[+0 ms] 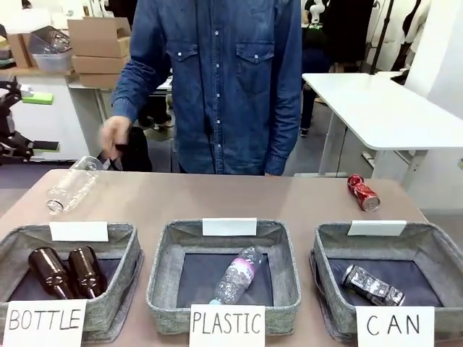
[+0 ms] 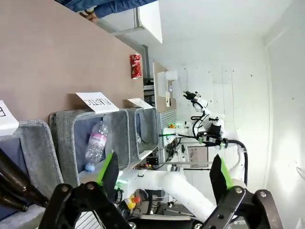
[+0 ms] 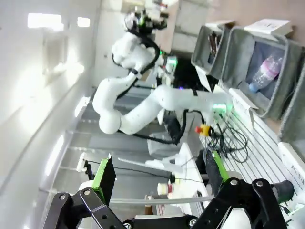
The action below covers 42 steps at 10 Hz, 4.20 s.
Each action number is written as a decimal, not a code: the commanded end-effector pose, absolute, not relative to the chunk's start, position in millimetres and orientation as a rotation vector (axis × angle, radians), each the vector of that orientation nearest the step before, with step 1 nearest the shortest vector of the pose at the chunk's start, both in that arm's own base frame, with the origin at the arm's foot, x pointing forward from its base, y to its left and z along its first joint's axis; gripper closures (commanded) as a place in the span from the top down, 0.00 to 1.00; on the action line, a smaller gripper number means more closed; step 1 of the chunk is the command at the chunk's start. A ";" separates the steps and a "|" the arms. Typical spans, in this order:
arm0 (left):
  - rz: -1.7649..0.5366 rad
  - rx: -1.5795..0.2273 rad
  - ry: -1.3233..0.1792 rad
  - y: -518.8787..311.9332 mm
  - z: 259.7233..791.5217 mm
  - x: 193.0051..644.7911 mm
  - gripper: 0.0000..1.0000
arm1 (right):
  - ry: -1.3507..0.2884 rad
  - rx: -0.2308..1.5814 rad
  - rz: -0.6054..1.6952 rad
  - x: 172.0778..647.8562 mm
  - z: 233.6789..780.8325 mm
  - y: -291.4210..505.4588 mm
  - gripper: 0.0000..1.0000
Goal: Sort the can waste into the basket.
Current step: Pick up the can waste from the table and place it in the right Fabric basket.
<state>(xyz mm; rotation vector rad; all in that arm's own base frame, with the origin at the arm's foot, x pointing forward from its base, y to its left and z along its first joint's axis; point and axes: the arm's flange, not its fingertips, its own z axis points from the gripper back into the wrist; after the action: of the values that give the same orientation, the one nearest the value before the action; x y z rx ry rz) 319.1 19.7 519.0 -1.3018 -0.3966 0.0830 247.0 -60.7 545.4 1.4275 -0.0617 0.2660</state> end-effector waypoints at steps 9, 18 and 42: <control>0.061 -1.274 -0.402 23.2 522.7 312.8 1.00 | -0.062 1.427 0.266 247.0 545.4 -60.7 1.00; 0.061 -1.274 -0.402 23.2 522.7 312.8 1.00 | -0.214 0.286 -0.372 307.2 535.1 -33.1 1.00; 0.061 -1.274 -0.402 23.2 522.7 312.8 1.00 | -0.160 -0.121 -0.276 591.9 304.2 -5.5 1.00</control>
<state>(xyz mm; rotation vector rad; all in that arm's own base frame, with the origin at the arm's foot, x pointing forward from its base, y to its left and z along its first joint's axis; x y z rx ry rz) 314.6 22.1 522.0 -1.2811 -0.4035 0.0746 592.1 -14.6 309.9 -0.0923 -0.1413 -0.2521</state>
